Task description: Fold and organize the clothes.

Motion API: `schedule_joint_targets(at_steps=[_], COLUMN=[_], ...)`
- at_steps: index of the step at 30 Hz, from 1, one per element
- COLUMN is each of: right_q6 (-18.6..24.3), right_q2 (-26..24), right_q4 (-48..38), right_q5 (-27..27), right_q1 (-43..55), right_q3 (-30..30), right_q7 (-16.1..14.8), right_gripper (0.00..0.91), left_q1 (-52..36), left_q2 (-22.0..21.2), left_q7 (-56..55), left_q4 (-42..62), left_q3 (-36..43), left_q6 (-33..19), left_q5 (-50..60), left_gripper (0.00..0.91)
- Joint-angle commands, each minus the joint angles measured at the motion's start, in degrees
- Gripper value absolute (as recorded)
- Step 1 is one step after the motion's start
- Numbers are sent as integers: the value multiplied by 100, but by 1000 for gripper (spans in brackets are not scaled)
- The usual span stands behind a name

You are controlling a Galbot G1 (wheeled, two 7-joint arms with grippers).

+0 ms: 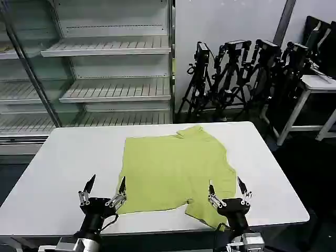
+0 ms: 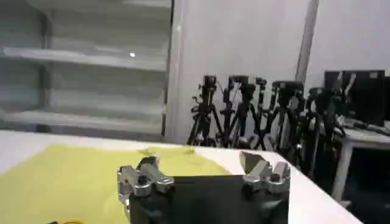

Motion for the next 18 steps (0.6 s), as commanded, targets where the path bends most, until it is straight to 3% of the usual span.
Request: schedule_joint_targets(at_steps=[1,8,18], right_q6=[-596,-446,-47], right_q2=[-1,43,84], right_q4=[-85,-249,-396], right_q5=[-4,-20,-128], right_q1=[-389,-748,-1055], right_q3=[17,29,-98], right_q7=[57,88,110], right_gripper=[907,907,907], left_q1=[3,-78,-162], left_q2=[66,273,304], left_q7=[-81,-224,-266], left_q4=[75,440,759], left_q3=[6,63,389], left_q6=[586,1204,1203], left_q5=[-397,-227,34], left_gripper=[907,907,907])
